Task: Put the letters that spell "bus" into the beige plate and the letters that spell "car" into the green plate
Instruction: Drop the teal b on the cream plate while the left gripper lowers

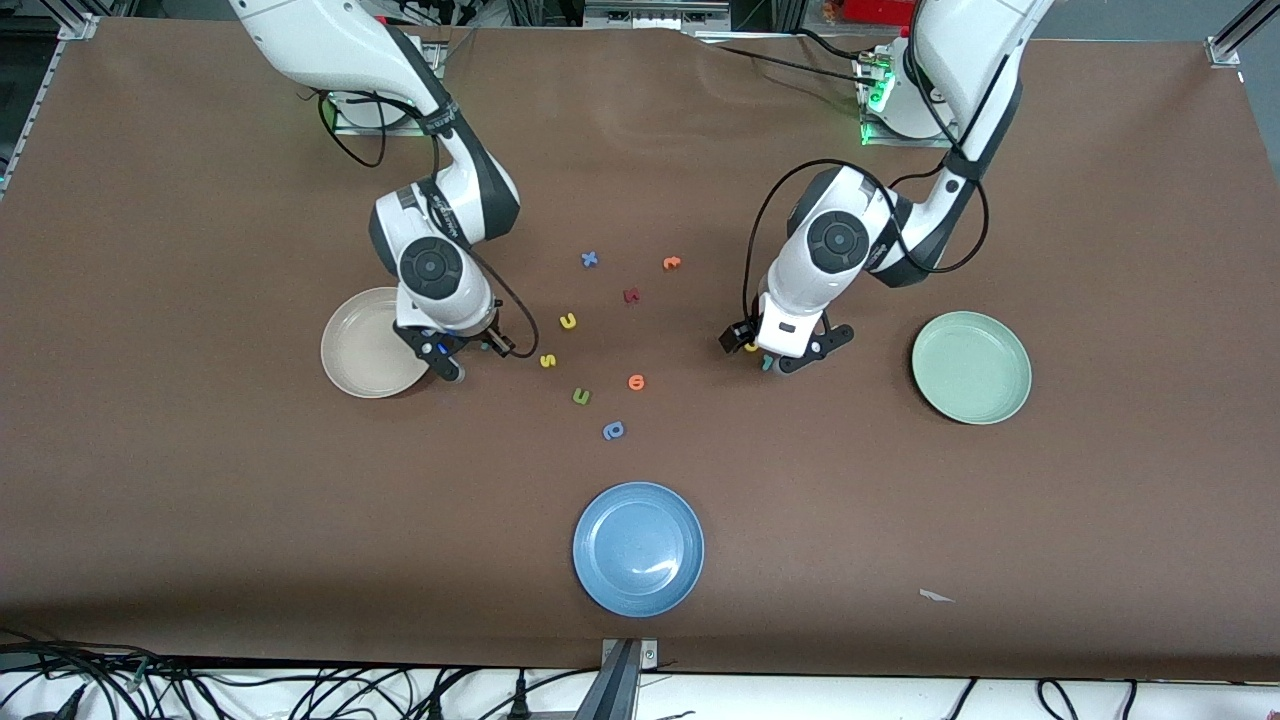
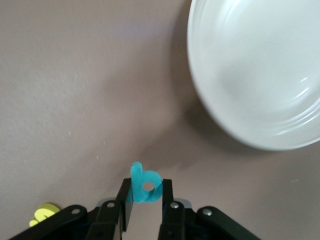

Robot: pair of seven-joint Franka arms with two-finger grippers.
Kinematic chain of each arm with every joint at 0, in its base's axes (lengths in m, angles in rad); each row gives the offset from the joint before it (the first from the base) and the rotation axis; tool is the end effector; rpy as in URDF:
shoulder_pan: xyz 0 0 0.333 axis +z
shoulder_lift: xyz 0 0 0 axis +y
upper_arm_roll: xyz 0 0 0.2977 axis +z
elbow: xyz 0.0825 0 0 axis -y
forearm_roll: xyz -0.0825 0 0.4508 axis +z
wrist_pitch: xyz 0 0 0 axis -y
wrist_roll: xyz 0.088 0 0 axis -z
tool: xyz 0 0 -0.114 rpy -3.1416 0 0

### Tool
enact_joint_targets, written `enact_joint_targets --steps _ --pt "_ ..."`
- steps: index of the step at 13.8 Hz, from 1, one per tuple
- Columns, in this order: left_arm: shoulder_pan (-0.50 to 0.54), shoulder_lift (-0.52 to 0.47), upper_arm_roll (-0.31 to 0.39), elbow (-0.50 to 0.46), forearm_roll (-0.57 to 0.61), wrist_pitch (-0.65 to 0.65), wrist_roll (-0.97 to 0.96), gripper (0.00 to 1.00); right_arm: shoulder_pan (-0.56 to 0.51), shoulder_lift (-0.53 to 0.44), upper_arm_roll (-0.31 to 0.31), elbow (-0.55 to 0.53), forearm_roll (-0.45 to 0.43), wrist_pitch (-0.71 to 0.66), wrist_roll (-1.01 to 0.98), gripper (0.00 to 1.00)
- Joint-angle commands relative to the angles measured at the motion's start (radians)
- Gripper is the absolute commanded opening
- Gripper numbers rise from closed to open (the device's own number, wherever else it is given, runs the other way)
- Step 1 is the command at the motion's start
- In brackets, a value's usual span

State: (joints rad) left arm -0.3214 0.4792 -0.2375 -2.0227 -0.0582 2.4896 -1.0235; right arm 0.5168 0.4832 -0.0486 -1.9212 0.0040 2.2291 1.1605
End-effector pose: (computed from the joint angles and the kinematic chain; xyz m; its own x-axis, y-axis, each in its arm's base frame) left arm 0.5359 -0.3406 0.1401 0.8547 0.5036 -0.1258 0.5139 -0.8551 0.0690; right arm 0.5734 0.2896 0.1527 0.7666 -0.6401 -0.0511 -0.6253 -0.7622 0.1673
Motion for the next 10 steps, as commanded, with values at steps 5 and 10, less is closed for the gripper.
enact_joint_targets --steps 5,10 --pt "-0.005 -0.016 -0.020 -0.091 0.026 0.028 0.059 0.94 -0.009 -0.066 -0.214 -0.062 0.011 -0.094 -0.455 0.22" --pt "-0.010 -0.007 -0.020 -0.093 0.026 0.028 0.103 0.70 -0.001 -0.075 -0.192 -0.076 0.040 -0.071 -0.423 0.99"
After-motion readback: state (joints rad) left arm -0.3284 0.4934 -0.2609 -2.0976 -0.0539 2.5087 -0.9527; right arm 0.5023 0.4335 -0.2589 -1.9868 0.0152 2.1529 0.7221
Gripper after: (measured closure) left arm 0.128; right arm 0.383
